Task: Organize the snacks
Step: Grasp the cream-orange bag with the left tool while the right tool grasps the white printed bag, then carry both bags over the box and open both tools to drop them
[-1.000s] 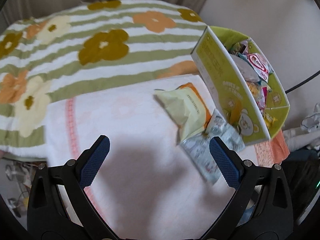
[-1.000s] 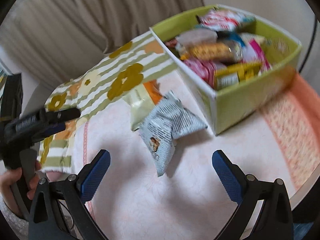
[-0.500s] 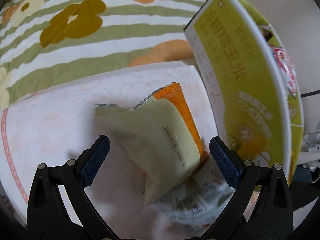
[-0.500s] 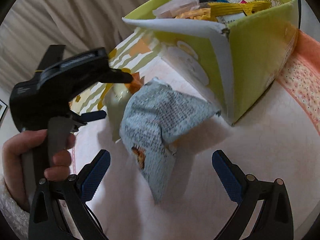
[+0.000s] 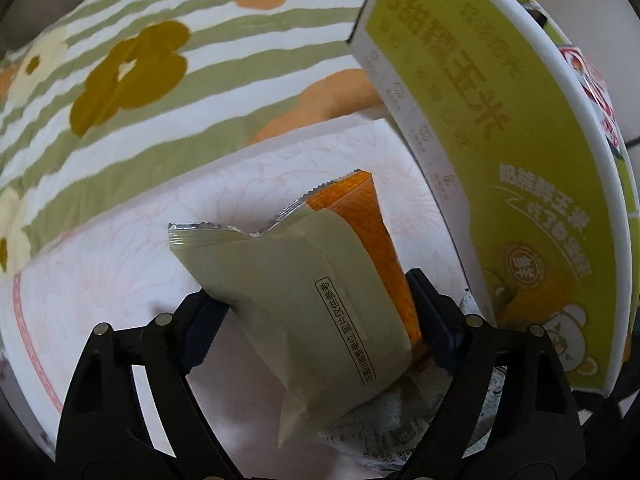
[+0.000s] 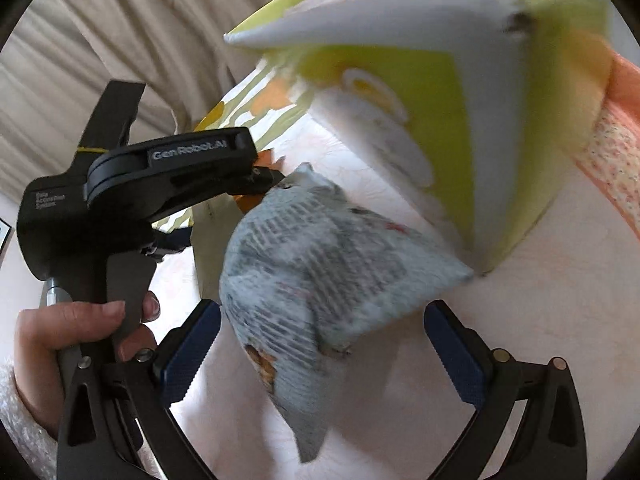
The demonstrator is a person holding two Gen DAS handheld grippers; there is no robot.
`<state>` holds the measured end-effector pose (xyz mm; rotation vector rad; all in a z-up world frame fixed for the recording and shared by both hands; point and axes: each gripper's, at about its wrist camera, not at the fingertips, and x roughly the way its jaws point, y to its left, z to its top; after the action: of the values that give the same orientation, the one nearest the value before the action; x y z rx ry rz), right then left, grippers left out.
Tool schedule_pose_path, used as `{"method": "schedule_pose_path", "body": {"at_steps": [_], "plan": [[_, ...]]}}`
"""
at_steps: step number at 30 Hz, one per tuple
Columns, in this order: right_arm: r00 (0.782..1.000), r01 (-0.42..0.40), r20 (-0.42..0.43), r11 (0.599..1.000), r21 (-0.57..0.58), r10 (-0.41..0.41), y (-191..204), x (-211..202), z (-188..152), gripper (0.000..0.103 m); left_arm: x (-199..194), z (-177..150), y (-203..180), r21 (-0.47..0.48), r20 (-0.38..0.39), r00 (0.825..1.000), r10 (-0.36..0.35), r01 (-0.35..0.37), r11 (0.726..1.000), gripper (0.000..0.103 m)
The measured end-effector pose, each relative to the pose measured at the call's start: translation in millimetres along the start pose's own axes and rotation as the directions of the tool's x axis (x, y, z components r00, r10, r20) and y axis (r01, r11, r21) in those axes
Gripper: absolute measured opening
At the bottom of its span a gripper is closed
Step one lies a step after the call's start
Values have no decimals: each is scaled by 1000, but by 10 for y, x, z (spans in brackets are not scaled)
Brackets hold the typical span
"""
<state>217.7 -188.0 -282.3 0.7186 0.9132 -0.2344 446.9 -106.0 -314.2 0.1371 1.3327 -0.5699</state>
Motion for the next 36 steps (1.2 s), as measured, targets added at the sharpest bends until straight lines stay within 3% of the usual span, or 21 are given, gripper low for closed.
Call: {"method": "schedule_pose_path", "body": {"at_steps": [5,15,22,24,26,27,36], "plan": [[1000,6,6,1000,-7,-6,8,-15,18,102,-52,-16,41,13,9,1000,-20,20,1000,79],[1000,16,8,1000,-27,-16,59,-1,2,102,-407,-167,367,8,72,997,35,-36,999,76],[1000,11,22,1000,-23,-11,45,62,74,101,-608,-411,725,-64,91,994,61,-55,996,76],[1000,10,22,1000,-23,-9,41,96,75,95,-656,-508,827,-90,91,993,71,-62,994,76],[1000,-24,16,999,-47,24,73,86,77,67,-701,-589,899,-111,95,993,74,-64,992,76],[999,-31,9,997,-65,31,114,84,71,64,-734,-634,931,-121,99,992,76,-63,991,76],[997,-69,13,965,-252,74,530,-362,17,60,-1325,-991,1046,-195,183,978,96,-60,979,76]]}}
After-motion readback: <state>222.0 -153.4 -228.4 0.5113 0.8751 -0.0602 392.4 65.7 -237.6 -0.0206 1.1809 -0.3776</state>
